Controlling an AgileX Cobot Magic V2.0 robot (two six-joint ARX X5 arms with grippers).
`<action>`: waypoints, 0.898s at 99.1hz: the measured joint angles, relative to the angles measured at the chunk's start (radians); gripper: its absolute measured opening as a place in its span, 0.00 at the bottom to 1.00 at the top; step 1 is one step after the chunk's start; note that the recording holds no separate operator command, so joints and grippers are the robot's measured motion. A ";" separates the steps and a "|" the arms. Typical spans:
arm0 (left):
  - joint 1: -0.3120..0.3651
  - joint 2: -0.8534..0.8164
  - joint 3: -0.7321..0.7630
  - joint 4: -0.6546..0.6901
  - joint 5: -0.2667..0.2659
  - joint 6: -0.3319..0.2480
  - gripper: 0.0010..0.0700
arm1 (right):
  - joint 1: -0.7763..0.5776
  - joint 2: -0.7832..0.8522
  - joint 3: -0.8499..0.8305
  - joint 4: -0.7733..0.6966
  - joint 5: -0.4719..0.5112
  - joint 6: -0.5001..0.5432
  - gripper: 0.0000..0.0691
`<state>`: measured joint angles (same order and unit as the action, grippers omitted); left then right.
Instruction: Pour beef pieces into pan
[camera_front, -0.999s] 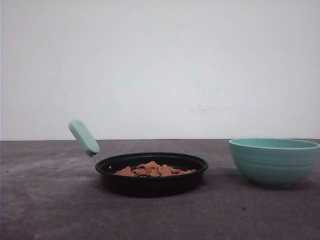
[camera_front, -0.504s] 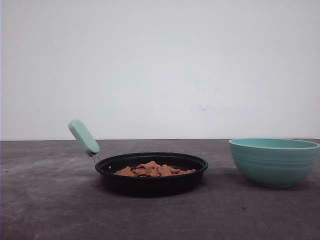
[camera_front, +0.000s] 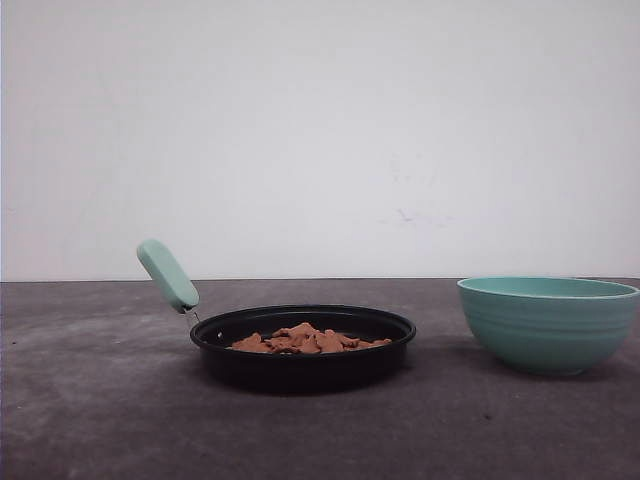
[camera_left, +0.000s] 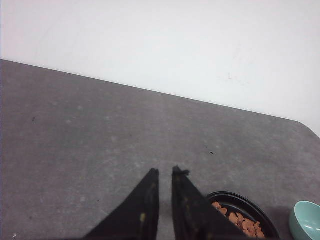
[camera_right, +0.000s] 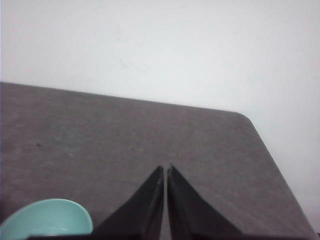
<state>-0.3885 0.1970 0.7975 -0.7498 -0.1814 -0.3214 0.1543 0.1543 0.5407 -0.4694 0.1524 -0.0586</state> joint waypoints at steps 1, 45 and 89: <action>0.000 0.000 0.000 0.000 0.000 0.000 0.02 | -0.004 -0.007 -0.015 0.013 0.000 -0.002 0.01; 0.000 0.000 0.000 0.005 0.000 0.000 0.02 | -0.052 -0.150 -0.447 0.114 -0.096 0.048 0.01; 0.000 0.000 0.000 0.005 0.000 0.000 0.02 | -0.082 -0.148 -0.493 0.207 -0.123 0.055 0.01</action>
<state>-0.3885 0.1970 0.7975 -0.7444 -0.1814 -0.3214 0.0719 0.0063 0.0475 -0.2626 0.0292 -0.0036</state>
